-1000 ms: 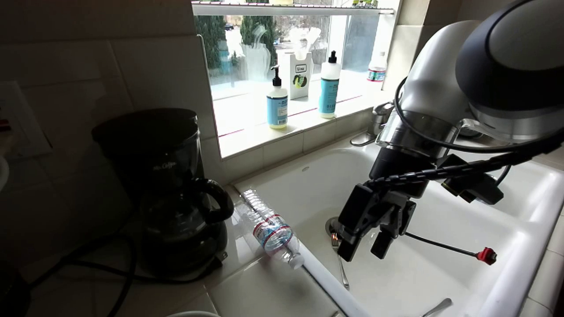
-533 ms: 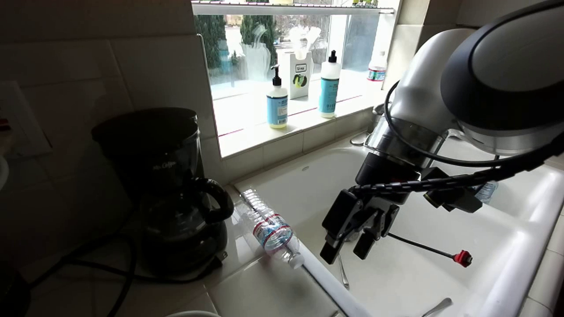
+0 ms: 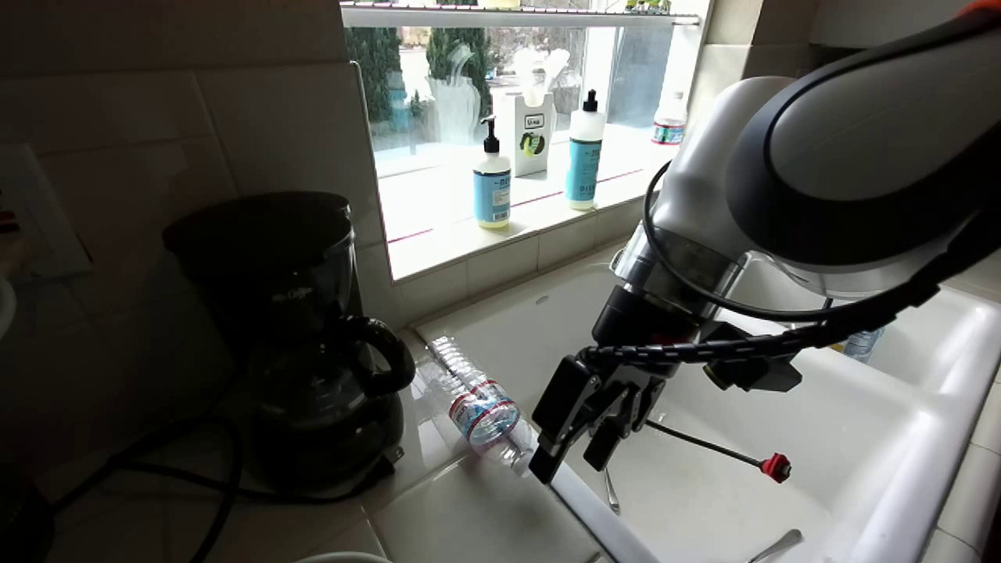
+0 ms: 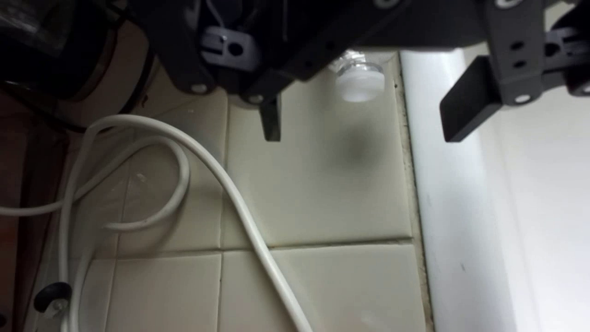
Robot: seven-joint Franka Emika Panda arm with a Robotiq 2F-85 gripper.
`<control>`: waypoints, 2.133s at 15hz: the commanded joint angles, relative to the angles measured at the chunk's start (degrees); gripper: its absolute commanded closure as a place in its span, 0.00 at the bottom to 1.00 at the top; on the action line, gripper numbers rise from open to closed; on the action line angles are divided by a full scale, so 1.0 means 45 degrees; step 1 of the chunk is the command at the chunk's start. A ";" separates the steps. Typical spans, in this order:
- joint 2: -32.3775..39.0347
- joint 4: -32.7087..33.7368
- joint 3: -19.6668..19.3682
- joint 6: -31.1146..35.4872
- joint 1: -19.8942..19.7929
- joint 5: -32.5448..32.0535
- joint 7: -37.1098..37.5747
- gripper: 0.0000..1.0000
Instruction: Make the plastic bottle stand upright
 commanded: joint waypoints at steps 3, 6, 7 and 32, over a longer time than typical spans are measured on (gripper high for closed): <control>0.1254 0.0885 0.0066 0.0393 0.0052 -0.0303 -0.0375 0.29; 0.1636 0.1200 0.0062 0.0438 0.0071 -0.0487 -0.0379 0.30; 0.1732 0.1284 0.0063 0.0441 0.0069 -0.0550 -0.0381 0.29; 0.1746 0.1351 0.0584 0.1882 0.0097 -0.1029 0.0594 0.92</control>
